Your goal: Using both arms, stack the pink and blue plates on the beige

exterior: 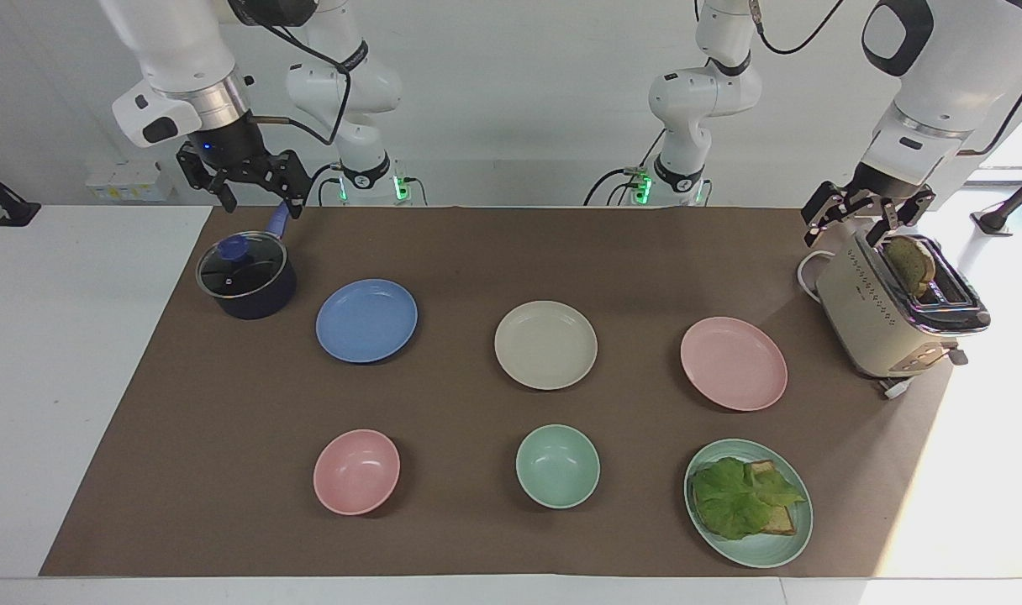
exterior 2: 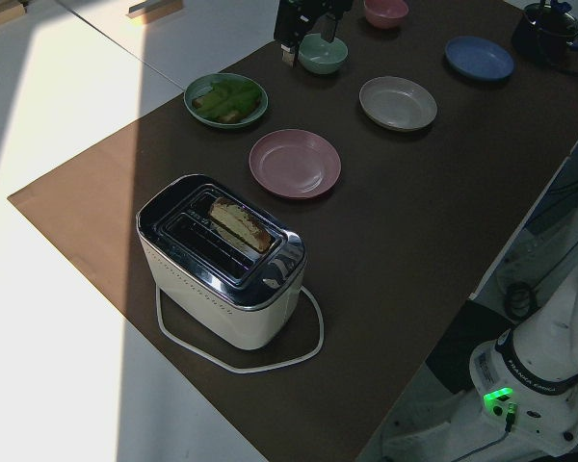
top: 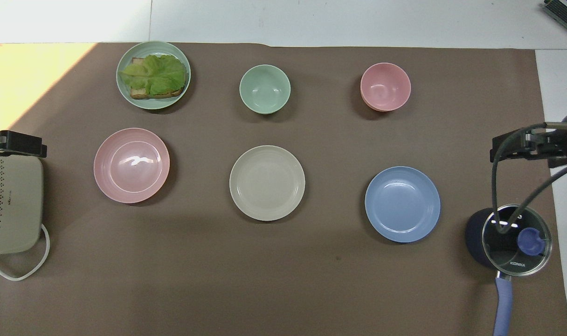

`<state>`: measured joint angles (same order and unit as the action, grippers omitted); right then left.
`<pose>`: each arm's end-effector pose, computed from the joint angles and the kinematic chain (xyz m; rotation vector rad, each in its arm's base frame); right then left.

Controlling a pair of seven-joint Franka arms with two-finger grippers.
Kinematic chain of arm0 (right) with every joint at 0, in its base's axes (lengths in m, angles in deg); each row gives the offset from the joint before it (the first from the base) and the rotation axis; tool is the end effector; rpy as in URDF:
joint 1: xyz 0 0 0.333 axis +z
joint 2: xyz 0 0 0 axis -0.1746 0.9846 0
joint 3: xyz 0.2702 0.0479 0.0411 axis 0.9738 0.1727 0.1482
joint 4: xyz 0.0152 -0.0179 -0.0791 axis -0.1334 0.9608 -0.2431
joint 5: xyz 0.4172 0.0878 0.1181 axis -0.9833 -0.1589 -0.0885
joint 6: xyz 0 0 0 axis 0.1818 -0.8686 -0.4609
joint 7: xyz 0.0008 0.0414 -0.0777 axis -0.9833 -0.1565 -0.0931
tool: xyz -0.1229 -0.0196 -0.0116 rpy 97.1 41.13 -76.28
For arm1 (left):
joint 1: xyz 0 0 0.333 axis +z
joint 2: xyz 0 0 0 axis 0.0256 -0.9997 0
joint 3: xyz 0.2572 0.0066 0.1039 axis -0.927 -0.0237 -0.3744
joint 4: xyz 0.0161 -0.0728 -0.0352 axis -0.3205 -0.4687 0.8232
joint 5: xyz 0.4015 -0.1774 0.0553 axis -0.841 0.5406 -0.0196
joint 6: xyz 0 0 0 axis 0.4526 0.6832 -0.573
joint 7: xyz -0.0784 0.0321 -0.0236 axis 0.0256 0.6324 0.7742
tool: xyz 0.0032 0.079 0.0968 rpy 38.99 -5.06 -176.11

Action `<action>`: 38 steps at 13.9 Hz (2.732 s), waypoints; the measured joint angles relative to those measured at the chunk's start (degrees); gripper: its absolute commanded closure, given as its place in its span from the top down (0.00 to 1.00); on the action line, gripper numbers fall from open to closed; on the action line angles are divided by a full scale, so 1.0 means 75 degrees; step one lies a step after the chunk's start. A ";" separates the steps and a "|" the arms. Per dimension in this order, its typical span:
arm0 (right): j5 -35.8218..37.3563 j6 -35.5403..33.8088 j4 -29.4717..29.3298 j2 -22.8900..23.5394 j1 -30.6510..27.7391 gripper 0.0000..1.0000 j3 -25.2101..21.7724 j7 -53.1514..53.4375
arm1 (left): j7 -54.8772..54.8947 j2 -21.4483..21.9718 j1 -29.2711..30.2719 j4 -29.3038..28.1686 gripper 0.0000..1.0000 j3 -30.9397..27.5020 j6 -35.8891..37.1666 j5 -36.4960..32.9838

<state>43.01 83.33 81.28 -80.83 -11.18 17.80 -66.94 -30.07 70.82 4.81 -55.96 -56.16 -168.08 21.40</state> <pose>0.5960 0.0221 0.5982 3.1100 -0.1894 -0.0467 0.6018 -0.0047 0.5584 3.1295 -0.0860 0.0933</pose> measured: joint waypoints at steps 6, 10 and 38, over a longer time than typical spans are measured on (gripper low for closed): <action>0.0000 -0.0003 0.0000 0.0000 -0.0003 1.00 -0.0016 0.0000 | 0.0000 -0.0001 0.0002 -0.0002 1.00 -0.0003 0.0005 0.0000; 0.0000 -0.0003 0.0000 0.0000 -0.0004 1.00 -0.0017 0.0000 | 0.0001 -0.0059 0.0002 -0.0063 1.00 0.0002 0.0006 0.0000; 0.0000 -0.0003 0.0000 -0.0003 -0.0027 1.00 -0.0068 0.0000 | -0.0697 -0.2078 0.0225 -0.2643 1.00 -0.0089 -0.3270 -0.0004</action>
<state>43.01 83.31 81.28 -80.85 -11.38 17.30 -66.94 -35.30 55.23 6.50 -75.79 -56.83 -192.60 21.38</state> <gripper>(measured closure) 0.000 0.000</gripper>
